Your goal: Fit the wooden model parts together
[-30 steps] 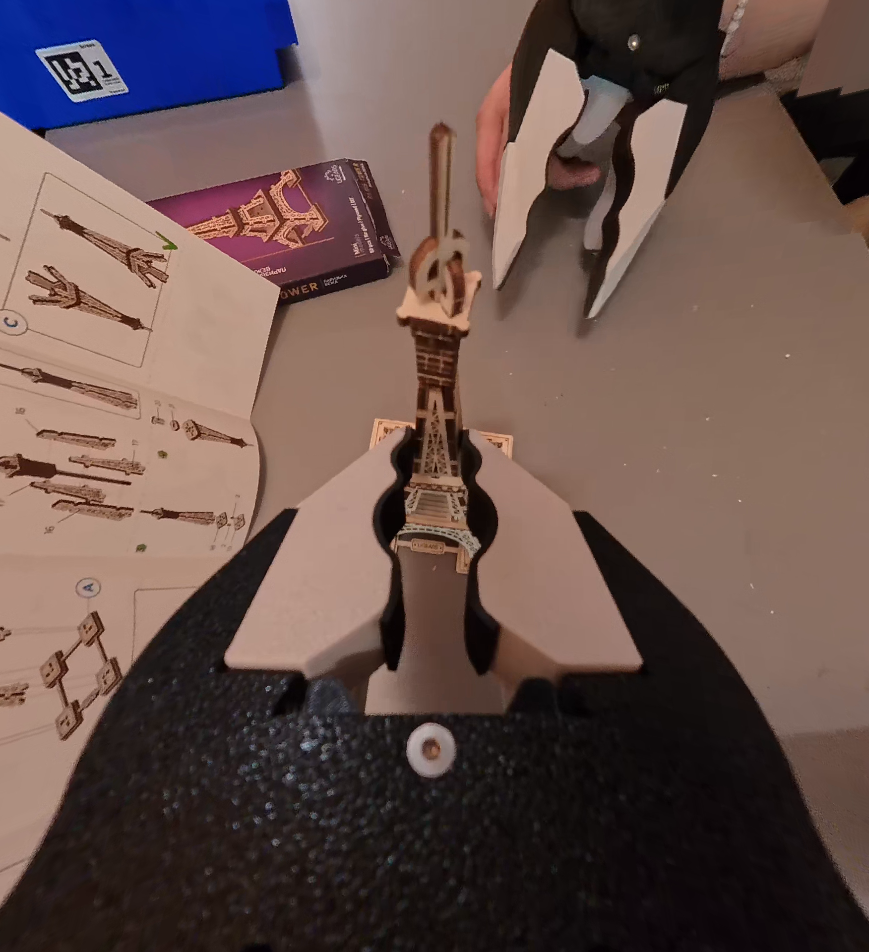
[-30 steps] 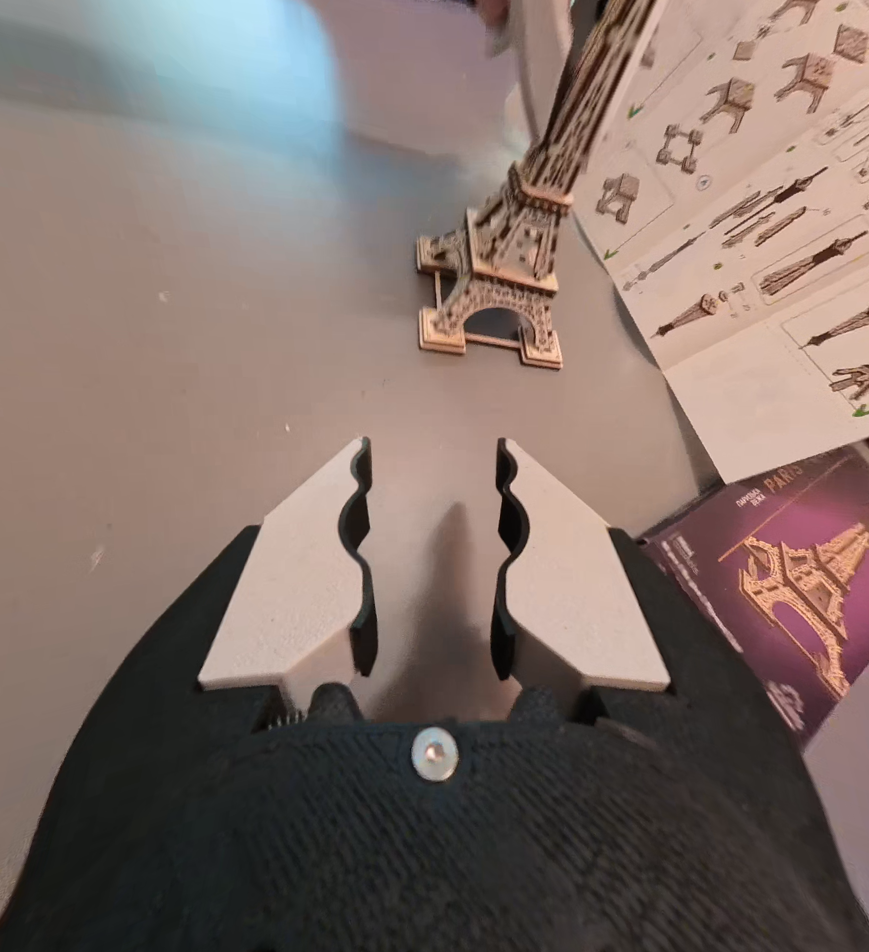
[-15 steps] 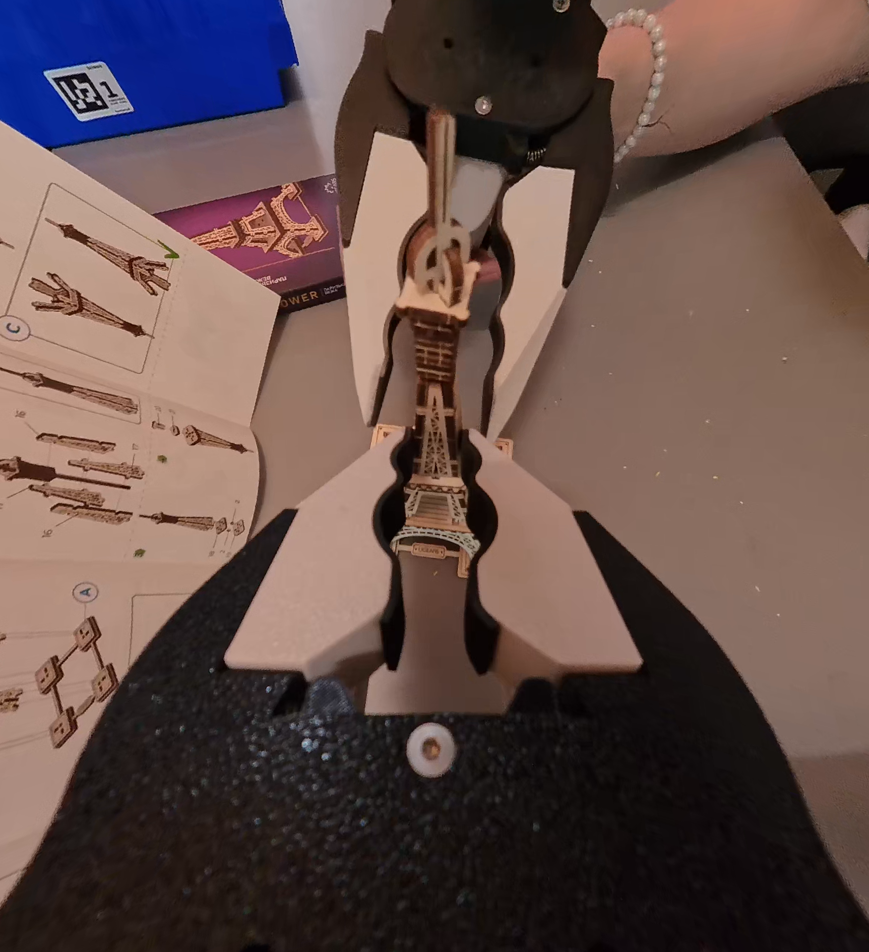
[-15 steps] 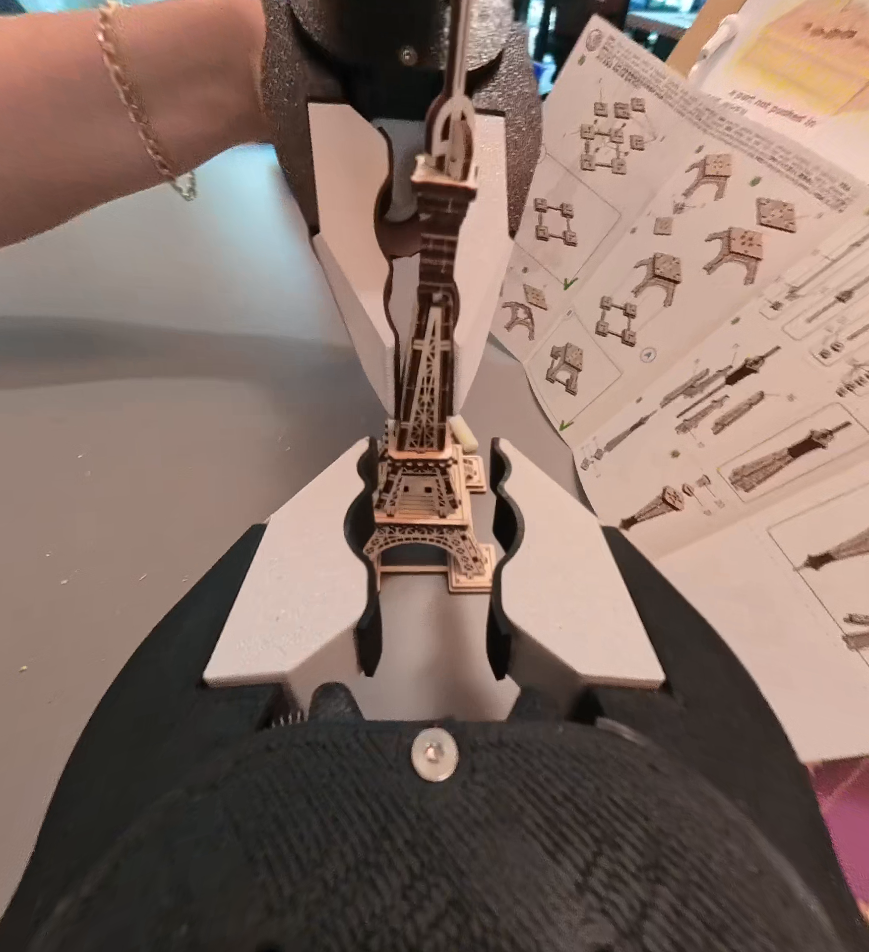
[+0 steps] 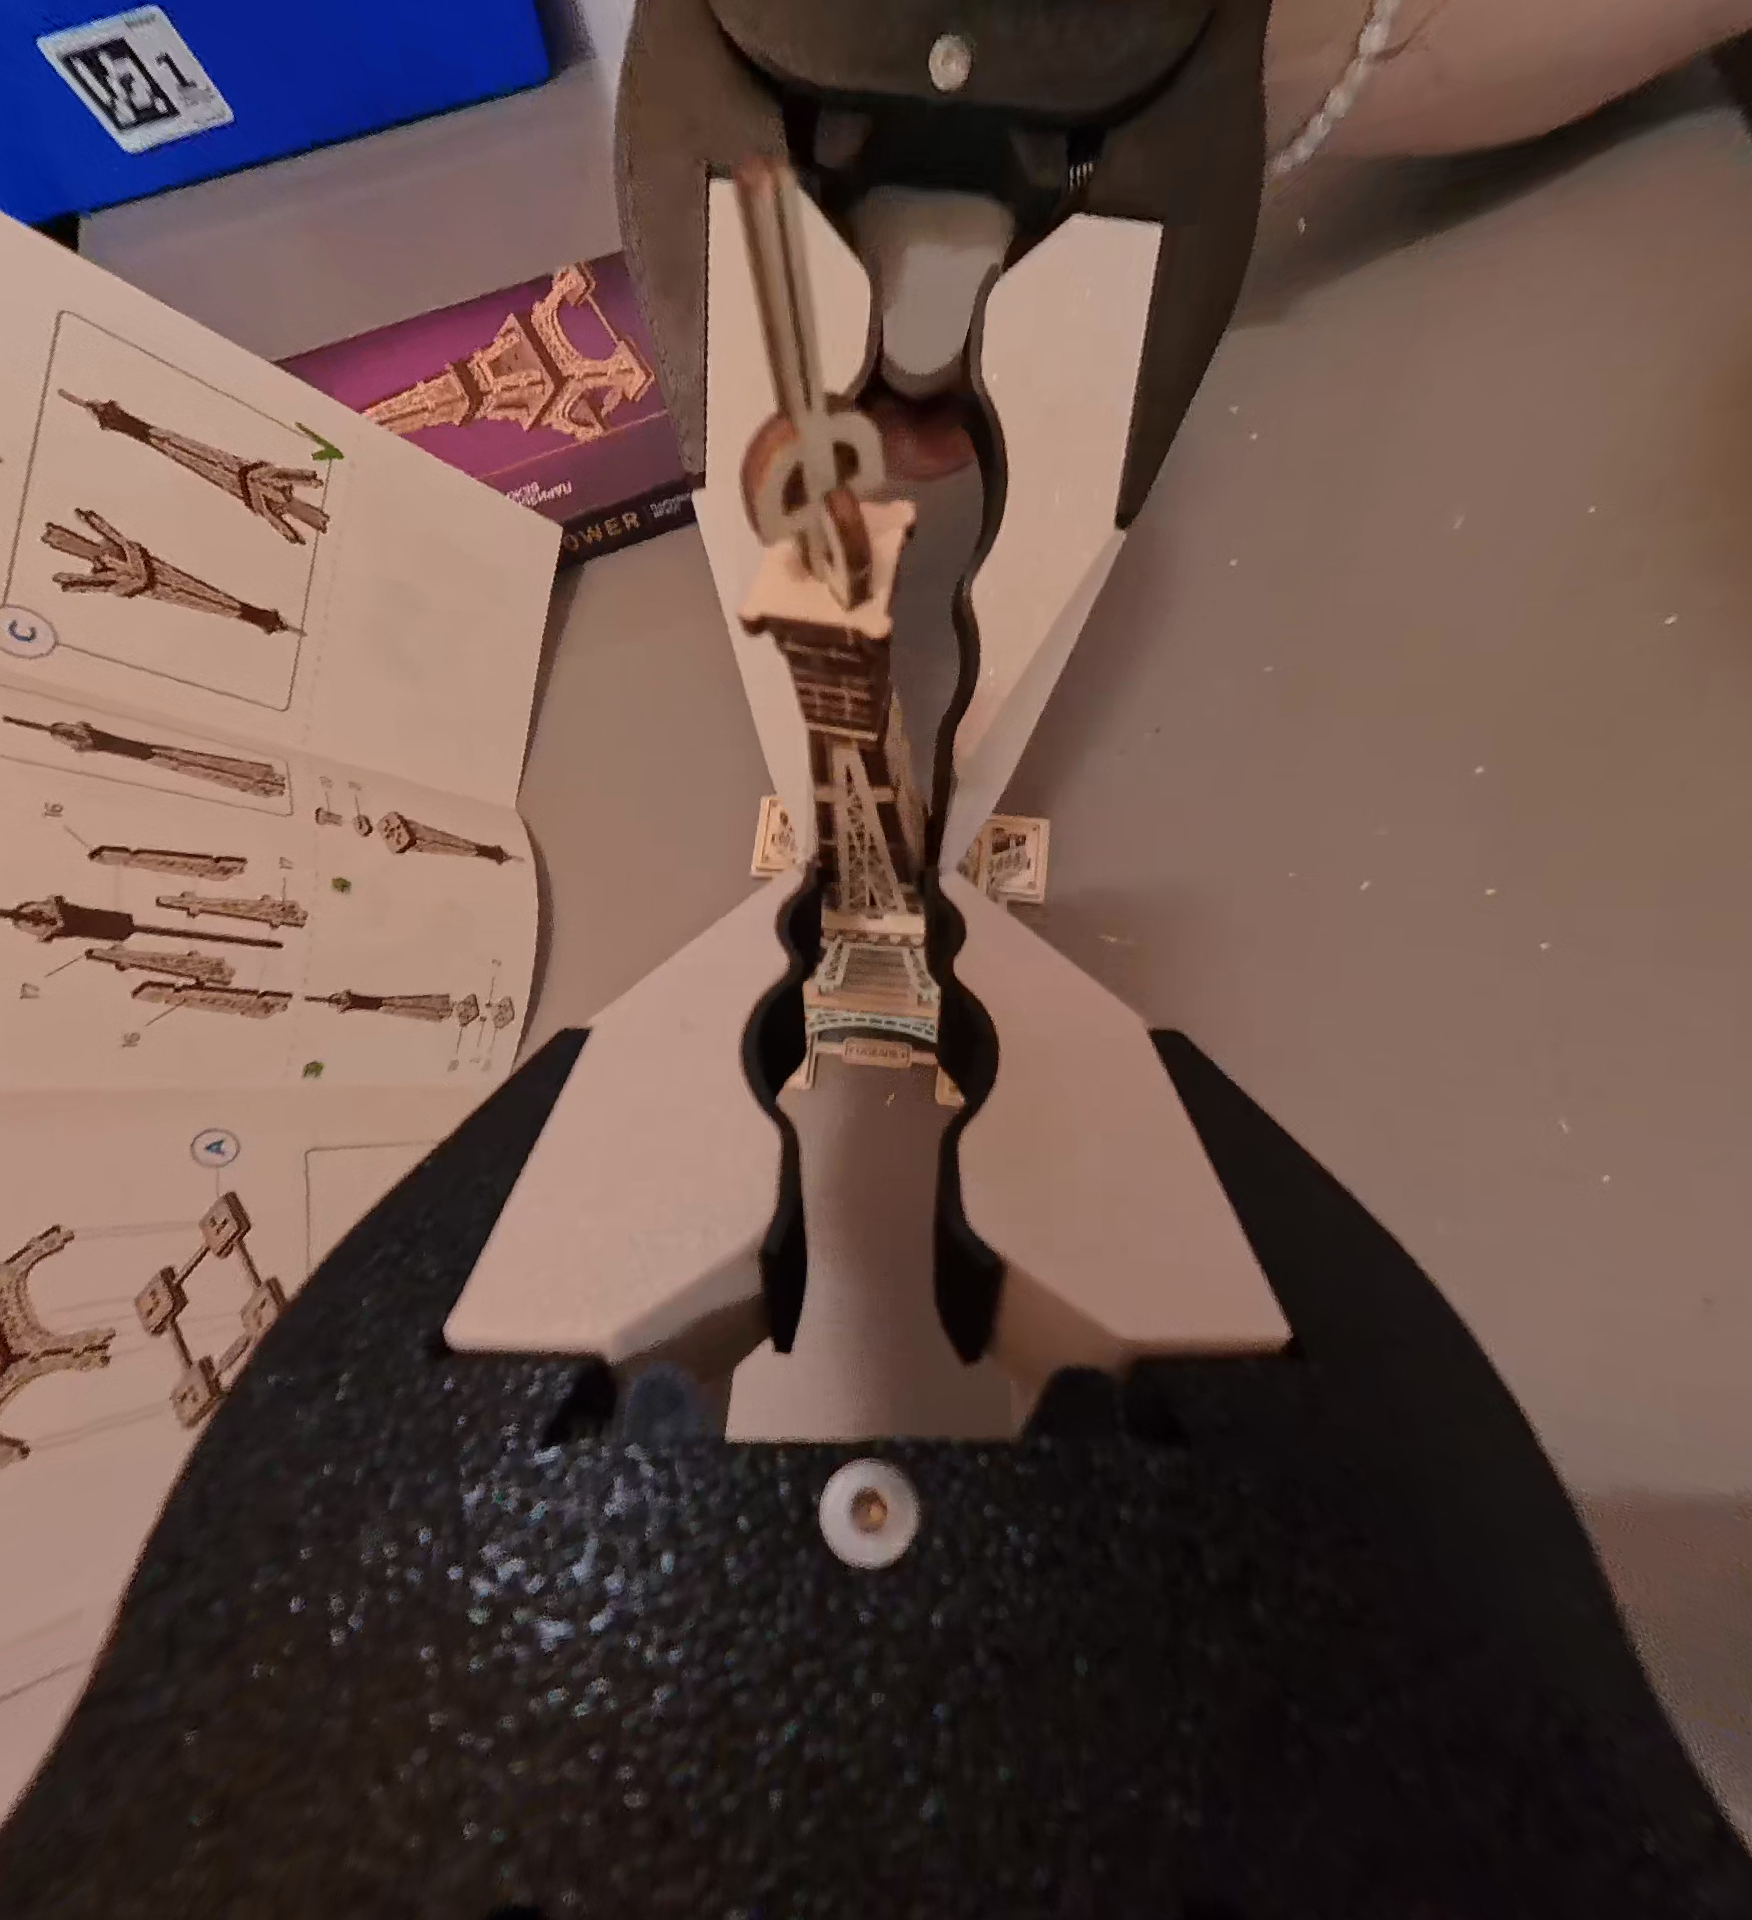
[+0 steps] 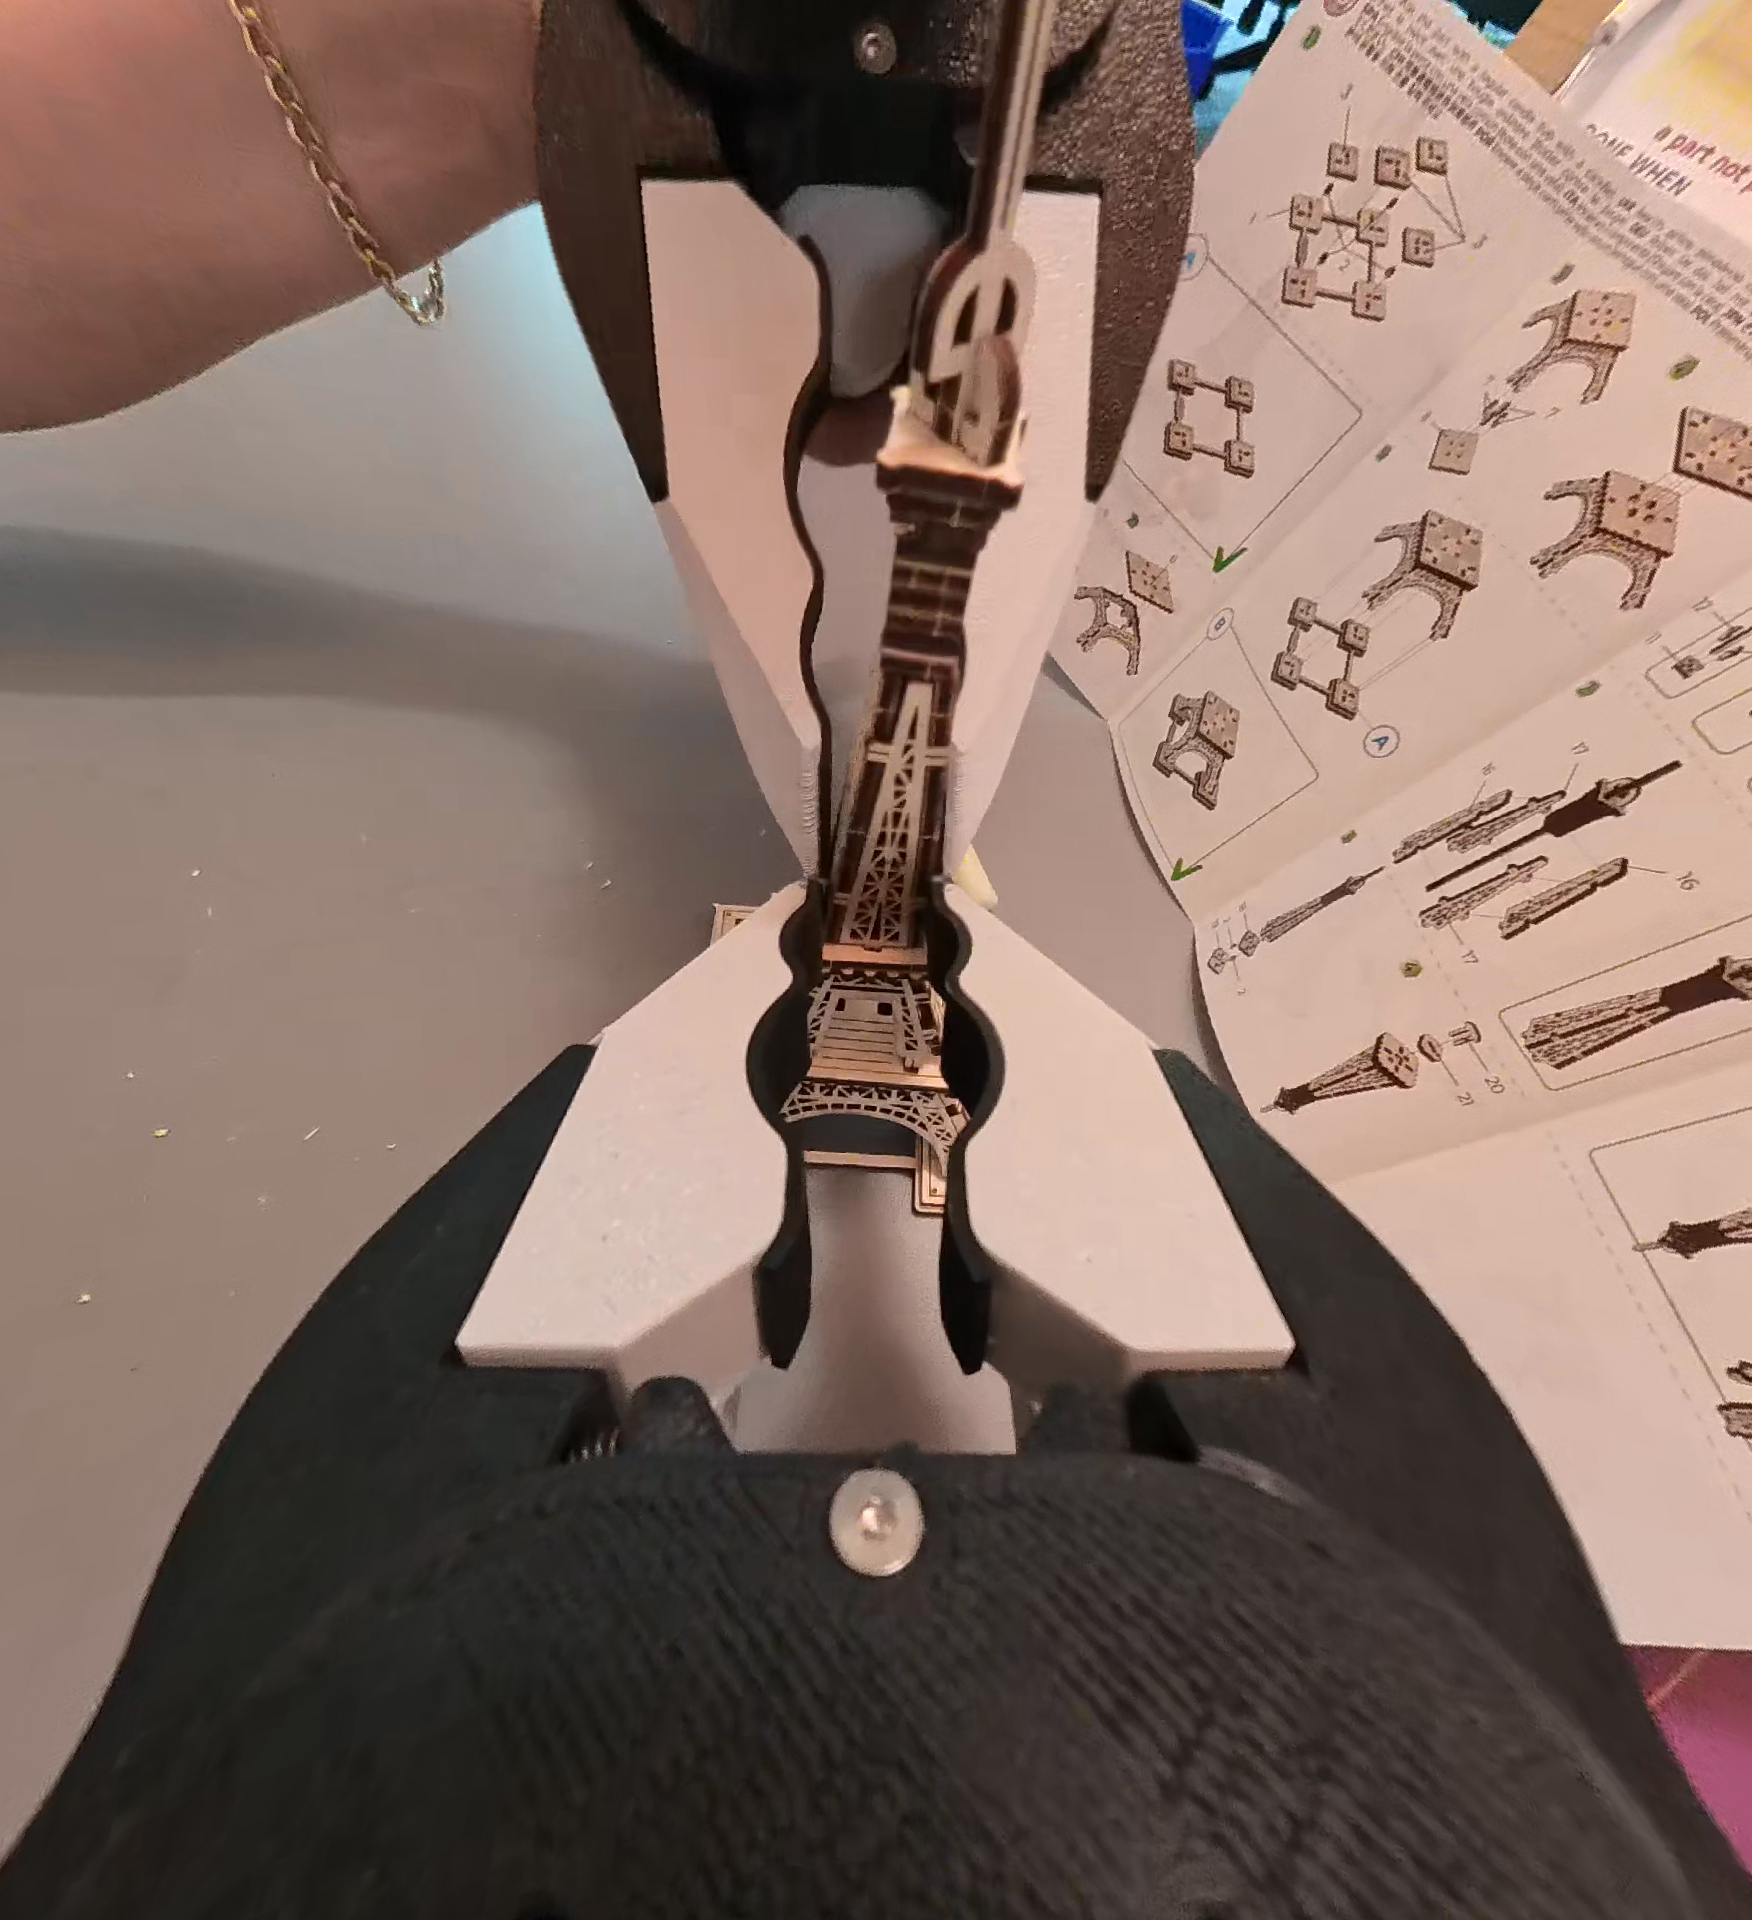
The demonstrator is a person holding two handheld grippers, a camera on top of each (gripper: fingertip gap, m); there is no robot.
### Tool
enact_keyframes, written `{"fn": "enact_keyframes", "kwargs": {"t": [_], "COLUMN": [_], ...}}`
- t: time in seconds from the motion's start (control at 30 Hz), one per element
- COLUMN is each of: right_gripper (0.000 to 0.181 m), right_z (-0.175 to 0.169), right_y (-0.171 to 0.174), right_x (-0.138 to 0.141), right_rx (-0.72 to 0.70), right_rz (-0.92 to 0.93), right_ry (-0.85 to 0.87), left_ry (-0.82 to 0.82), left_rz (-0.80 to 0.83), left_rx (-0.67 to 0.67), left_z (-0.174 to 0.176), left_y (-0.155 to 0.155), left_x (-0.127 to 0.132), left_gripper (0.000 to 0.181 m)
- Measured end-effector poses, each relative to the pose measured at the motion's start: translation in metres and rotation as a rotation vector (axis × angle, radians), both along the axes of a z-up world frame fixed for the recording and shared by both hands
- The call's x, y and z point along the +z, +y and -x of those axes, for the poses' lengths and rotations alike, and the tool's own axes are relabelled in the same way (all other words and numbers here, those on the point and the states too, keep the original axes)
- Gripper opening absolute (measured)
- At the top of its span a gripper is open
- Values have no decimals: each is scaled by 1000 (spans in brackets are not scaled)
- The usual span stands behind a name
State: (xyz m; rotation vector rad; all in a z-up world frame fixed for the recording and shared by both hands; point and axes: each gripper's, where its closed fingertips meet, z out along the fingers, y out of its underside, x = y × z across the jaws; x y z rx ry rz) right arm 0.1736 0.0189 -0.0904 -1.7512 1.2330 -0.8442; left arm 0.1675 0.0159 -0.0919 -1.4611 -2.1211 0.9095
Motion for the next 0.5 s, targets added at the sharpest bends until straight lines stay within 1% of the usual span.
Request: {"fn": "enact_keyframes", "kwargs": {"t": [0.07,0.27,0.33,0.4,0.5], "right_gripper": [17,18,24,25,27], "right_z": [0,0,4,9,13], "right_y": [0,0,-2,-7,-8], "right_x": [0,0,1,3,5], "right_rx": [-1,5,17,13,18], "right_rz": [9,-9,21,54,30], "right_ry": [-1,8,22,39,64], "left_ry": [-30,-103,-133,-166,-214], "left_rz": [-17,-69,-94,-112,-154], "left_rx": [6,-12,-7,-7,-2], "left_z": [-3,1,0,1,0], "left_y": [0,1,1,1,1], "left_x": [-3,-5,-5,-6,-6], "left_gripper": [18,17,17,17,17]}}
